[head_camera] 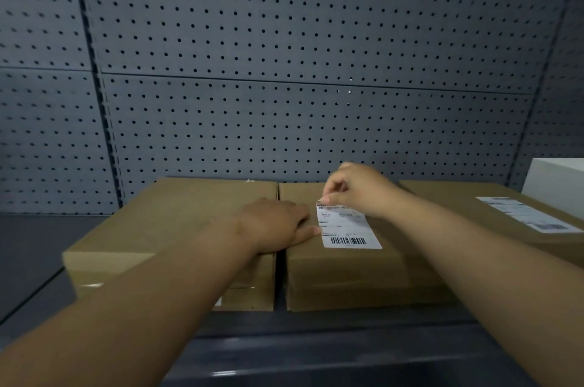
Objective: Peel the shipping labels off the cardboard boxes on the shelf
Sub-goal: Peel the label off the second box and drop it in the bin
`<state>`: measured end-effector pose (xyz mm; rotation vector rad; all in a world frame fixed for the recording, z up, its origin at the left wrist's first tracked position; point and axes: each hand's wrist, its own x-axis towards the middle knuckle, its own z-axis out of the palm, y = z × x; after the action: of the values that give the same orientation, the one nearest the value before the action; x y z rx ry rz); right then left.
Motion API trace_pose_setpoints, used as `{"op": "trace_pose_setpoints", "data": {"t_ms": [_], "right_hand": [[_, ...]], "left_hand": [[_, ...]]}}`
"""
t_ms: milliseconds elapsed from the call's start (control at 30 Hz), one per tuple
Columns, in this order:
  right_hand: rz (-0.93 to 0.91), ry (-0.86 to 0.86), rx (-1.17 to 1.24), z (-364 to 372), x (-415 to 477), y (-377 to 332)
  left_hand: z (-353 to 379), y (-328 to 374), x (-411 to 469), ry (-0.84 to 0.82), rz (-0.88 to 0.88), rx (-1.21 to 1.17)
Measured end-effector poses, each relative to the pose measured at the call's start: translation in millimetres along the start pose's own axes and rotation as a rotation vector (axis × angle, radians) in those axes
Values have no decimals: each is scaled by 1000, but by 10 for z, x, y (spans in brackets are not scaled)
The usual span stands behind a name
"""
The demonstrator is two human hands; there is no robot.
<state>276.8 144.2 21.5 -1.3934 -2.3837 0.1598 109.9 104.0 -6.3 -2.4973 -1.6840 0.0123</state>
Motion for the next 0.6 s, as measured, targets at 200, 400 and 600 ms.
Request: {"op": "trace_pose_setpoints", "data": {"t_ms": [200,400,600], "right_hand": [[-110,144,-203,30,-20,-124],[61,111,-2,-179,35,361],[305,813,-140,-869,118,549]], "left_hand": [[20,-5,-3,9,1,-12],[23,8,-23,18,4,4],[25,10,-26,43,-15,1]]}}
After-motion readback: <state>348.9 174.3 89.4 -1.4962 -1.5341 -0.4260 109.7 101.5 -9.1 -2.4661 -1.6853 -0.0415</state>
